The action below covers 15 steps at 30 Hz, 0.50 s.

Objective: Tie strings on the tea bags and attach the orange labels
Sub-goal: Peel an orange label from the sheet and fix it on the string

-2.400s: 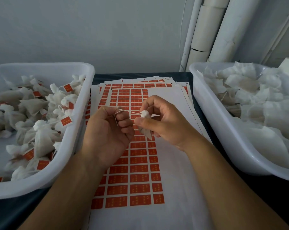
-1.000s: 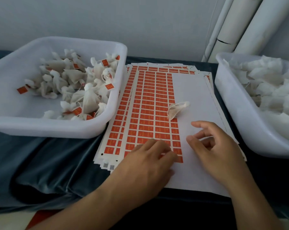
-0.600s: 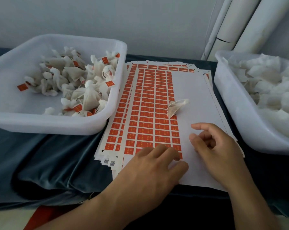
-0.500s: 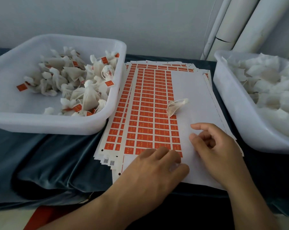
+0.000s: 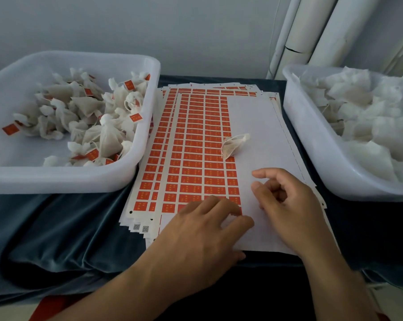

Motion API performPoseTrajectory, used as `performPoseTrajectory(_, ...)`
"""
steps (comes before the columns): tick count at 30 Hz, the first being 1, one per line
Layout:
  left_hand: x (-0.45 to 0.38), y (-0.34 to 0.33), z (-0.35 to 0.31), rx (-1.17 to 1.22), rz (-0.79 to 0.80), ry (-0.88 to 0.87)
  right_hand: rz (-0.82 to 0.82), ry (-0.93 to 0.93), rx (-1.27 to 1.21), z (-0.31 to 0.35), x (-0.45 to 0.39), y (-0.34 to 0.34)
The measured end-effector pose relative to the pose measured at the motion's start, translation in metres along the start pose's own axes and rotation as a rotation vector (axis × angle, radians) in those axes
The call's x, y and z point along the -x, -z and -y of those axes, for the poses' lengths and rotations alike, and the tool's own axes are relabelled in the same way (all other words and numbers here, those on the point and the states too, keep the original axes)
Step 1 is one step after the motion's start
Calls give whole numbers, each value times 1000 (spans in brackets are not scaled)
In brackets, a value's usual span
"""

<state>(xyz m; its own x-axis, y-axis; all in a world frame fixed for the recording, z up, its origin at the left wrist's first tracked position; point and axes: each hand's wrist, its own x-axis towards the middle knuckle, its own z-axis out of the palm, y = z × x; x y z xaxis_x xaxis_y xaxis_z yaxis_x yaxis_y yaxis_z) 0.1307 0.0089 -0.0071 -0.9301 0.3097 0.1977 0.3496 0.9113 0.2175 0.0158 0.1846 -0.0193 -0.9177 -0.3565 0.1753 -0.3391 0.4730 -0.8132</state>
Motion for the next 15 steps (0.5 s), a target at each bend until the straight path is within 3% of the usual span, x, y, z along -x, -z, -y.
performPoseTrajectory(4,-5,-6,-7,-42,33,-51,17,5,-13,2,2,-3)
performPoseTrajectory(15,-8,-7,-9,-9,21,34,52,38,-7,8,6,2)
